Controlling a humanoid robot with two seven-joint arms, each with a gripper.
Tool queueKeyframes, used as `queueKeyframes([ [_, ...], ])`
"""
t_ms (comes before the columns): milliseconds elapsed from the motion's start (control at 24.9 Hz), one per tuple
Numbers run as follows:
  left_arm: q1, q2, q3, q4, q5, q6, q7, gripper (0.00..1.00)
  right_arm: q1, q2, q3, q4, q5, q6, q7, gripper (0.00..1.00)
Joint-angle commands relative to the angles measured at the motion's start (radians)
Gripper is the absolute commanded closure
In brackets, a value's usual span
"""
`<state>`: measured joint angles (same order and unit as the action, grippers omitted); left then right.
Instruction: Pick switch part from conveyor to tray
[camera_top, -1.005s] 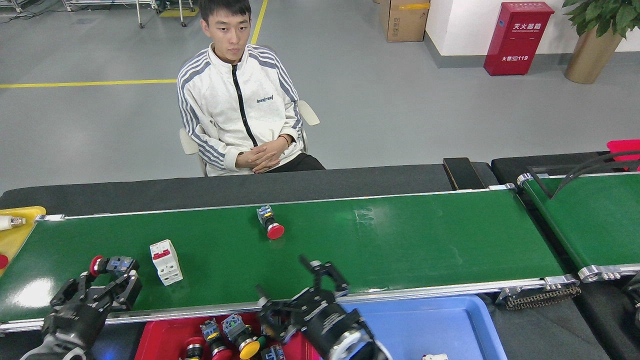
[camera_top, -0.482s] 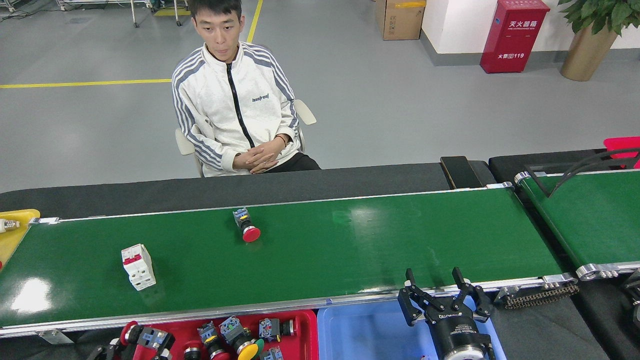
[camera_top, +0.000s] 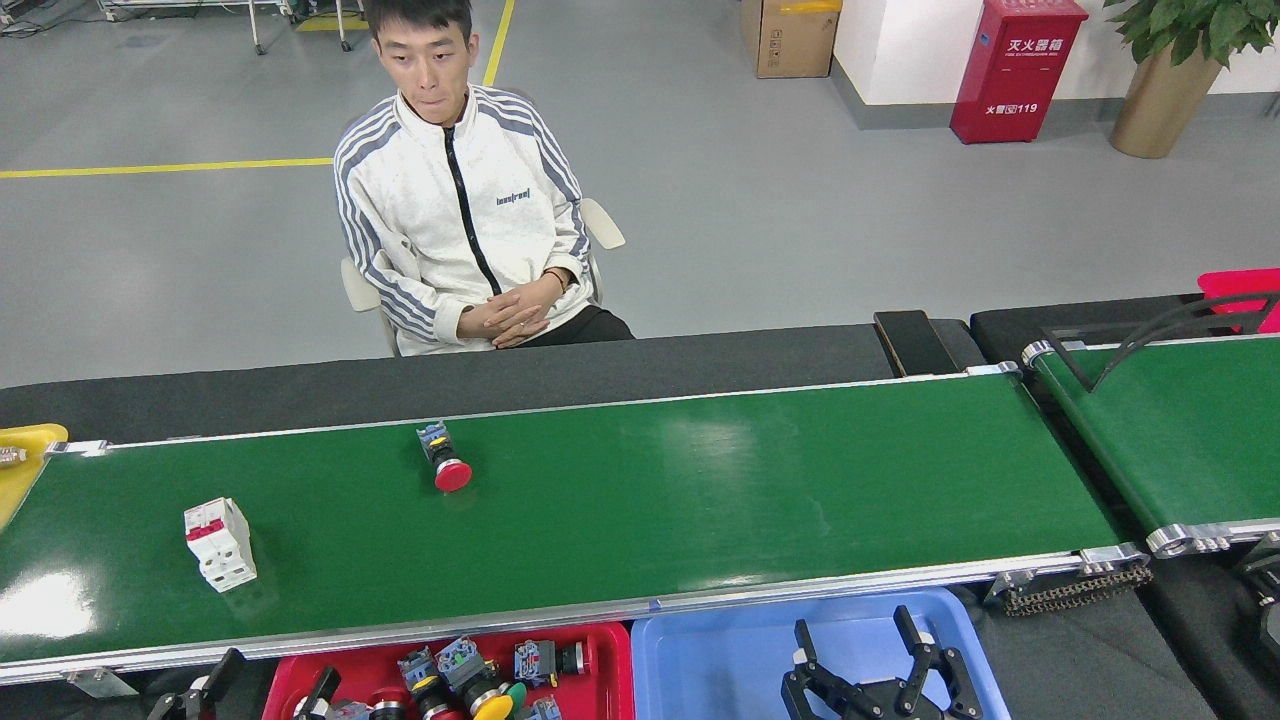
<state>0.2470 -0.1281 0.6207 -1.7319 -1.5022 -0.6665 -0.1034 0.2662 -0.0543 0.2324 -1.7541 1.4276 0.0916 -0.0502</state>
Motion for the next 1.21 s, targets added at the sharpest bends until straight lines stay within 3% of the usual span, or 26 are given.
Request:
queueKeyframes([
  [0,-0.006,0.016,0.027,0.002,0.004,0.133,0.013,0.00,-0.008,-0.007,-0.056,-0.012,-0.038,-0.093,-0.016,0.00],
  [80,-0.006,0.038,0.047,0.008,0.004,0.137,0.013,0.00,-0.008,-0.004,-0.145,-0.010,-0.133,-0.210,-0.011,0.00],
  [161,-0.006,0.048,0.045,0.011,0.002,0.140,0.013,0.00,-0.005,-0.004,-0.199,-0.010,-0.171,-0.268,-0.010,0.00],
  [321,-0.046,0.067,0.044,0.031,-0.006,0.145,0.013,0.00,0.002,-0.005,-0.206,-0.001,-0.173,-0.273,-0.010,0.00],
  [442,-0.109,0.116,0.044,0.107,-0.009,0.191,0.011,0.00,0.001,-0.007,-0.206,0.004,-0.173,-0.276,-0.010,0.00],
  [683,-0.224,0.280,0.031,0.330,-0.010,0.326,0.011,0.00,-0.001,-0.009,-0.205,0.004,-0.173,-0.282,-0.010,0.00],
  [884,-0.259,0.331,0.034,0.439,-0.010,0.397,0.011,0.00,-0.015,-0.004,-0.206,0.011,-0.173,-0.282,-0.011,0.00],
  [1005,-0.334,0.375,0.033,0.532,-0.010,0.436,0.011,0.02,-0.030,-0.007,-0.206,0.033,-0.173,-0.282,-0.013,0.00],
  [1045,-0.356,0.392,0.031,0.560,-0.010,0.463,0.011,0.06,-0.033,-0.009,-0.206,0.036,-0.173,-0.282,-0.013,0.00],
  [1085,-0.384,0.404,0.030,0.597,-0.010,0.493,0.011,0.19,-0.038,-0.009,-0.205,0.041,-0.173,-0.282,-0.013,0.00],
  [1165,-0.425,0.413,0.016,0.652,-0.001,0.502,0.013,0.57,-0.038,-0.007,-0.205,0.041,-0.173,-0.282,-0.013,0.00],
])
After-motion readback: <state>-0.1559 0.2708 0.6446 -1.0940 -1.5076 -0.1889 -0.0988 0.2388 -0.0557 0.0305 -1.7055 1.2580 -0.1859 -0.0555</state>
